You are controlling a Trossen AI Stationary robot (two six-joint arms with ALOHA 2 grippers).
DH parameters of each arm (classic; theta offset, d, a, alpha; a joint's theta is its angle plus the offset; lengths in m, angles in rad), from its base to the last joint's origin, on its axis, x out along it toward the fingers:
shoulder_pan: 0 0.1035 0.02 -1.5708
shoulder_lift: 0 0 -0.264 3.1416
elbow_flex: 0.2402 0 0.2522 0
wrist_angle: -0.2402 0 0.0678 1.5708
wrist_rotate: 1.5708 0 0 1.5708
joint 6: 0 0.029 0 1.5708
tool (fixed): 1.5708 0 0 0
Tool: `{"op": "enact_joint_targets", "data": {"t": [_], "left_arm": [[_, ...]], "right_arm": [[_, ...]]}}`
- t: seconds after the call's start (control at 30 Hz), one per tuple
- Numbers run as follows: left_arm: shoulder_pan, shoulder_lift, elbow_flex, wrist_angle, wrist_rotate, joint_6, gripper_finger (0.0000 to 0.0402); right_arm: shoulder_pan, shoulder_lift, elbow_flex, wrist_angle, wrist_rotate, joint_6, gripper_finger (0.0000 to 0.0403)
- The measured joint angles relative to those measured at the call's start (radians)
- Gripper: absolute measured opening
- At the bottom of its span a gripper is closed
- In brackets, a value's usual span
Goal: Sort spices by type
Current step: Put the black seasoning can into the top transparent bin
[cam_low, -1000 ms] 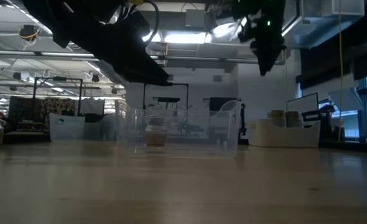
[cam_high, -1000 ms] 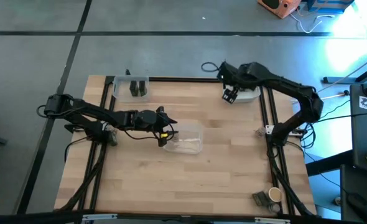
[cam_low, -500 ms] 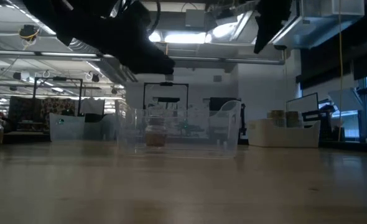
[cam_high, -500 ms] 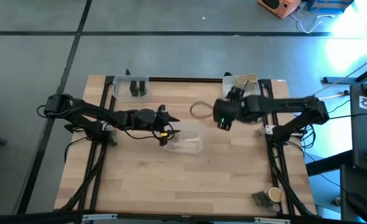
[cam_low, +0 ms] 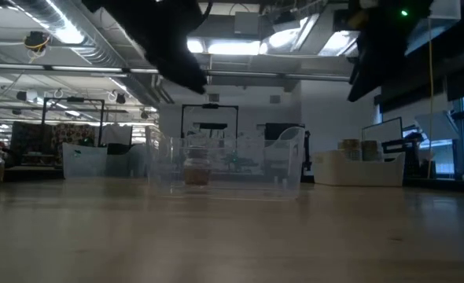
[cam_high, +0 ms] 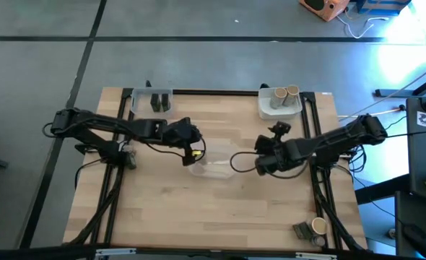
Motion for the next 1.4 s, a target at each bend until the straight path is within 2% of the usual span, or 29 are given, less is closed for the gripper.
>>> {"op": "enact_joint_targets", "data": {"t": [0.17, 0.3, 0.47, 0.77, 0.93, 1.4], "left_arm": [[-0.016, 0.000, 0.094, -0.286, -0.028, -0.179, 0.0299], [-0.042, 0.000, 0.137, -0.512, -0.038, -0.382, 0.0299], [-0.093, -0.001, 0.142, -0.708, -0.040, -0.615, 0.0299], [-0.177, -0.002, 0.142, -1.042, -0.035, -1.014, 0.0299], [-0.199, -0.002, 0.142, -1.115, 0.021, -1.193, 0.0299], [-0.303, 0.003, 0.040, -1.130, 0.112, -1.394, 0.0299]], "right_arm": [[0.032, -0.058, -0.092, 0.026, 0.108, 0.086, 0.0328], [0.027, -0.094, -0.140, 0.069, 0.188, 0.120, 0.0328], [0.027, -0.101, -0.159, 0.112, 0.273, 0.118, 0.0328], [0.027, -0.101, -0.160, 0.141, 0.349, 0.146, 0.0328], [0.027, -0.100, -0.160, 0.151, 0.373, 0.195, 0.0328], [0.027, -0.100, -0.160, 0.151, 0.375, 0.235, 0.0328]]}}
